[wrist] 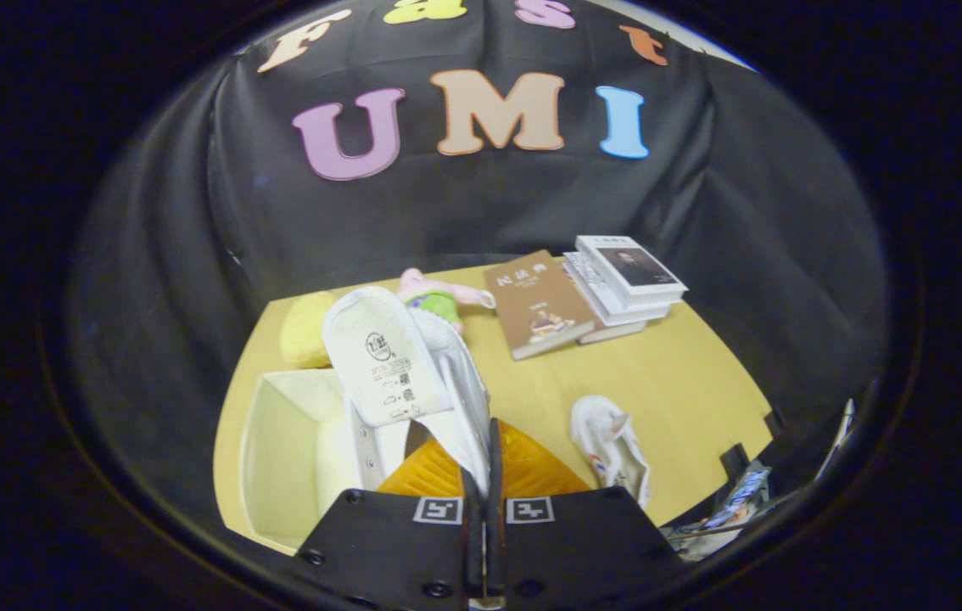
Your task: Open the storage box then place both shoes into the box .Put the left shoe in first, then the right shoe, with the right side of both shoes facing outward in a uniform manner.
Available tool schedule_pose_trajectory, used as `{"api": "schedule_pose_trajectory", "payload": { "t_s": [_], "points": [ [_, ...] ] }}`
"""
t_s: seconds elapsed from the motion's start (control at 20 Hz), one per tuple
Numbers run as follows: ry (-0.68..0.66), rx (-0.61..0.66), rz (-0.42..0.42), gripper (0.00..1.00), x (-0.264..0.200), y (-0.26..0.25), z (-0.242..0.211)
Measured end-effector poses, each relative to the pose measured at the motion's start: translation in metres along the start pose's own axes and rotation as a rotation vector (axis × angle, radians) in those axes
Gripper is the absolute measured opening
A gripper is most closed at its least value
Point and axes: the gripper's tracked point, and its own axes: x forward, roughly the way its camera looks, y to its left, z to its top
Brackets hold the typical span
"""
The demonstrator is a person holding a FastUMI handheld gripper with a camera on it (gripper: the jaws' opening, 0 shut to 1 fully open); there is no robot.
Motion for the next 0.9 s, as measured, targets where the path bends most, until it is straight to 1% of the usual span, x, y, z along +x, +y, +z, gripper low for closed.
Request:
{"api": "schedule_pose_trajectory", "payload": {
  "t_s": [0.15,0.25,0.3,0.4,0.5,0.6,0.75,0.9],
  "points": [
    [0.018,0.045,0.112,0.05,0.01,0.063,-0.009],
    [0.046,0.089,0.156,0.05,0.022,0.093,-0.023],
    [0.073,0.096,0.162,0.05,0.03,0.102,-0.034],
    [0.131,0.083,0.141,0.05,0.045,0.109,-0.058],
    [0.193,0.065,0.084,0.05,0.059,0.107,-0.084],
    [0.272,0.045,0.058,0.05,0.073,0.109,-0.108],
    [0.371,0.04,0.069,0.06,0.089,0.12,-0.132],
    [0.474,-0.015,0.059,0.05,0.105,0.119,-0.154]
  ]
}}
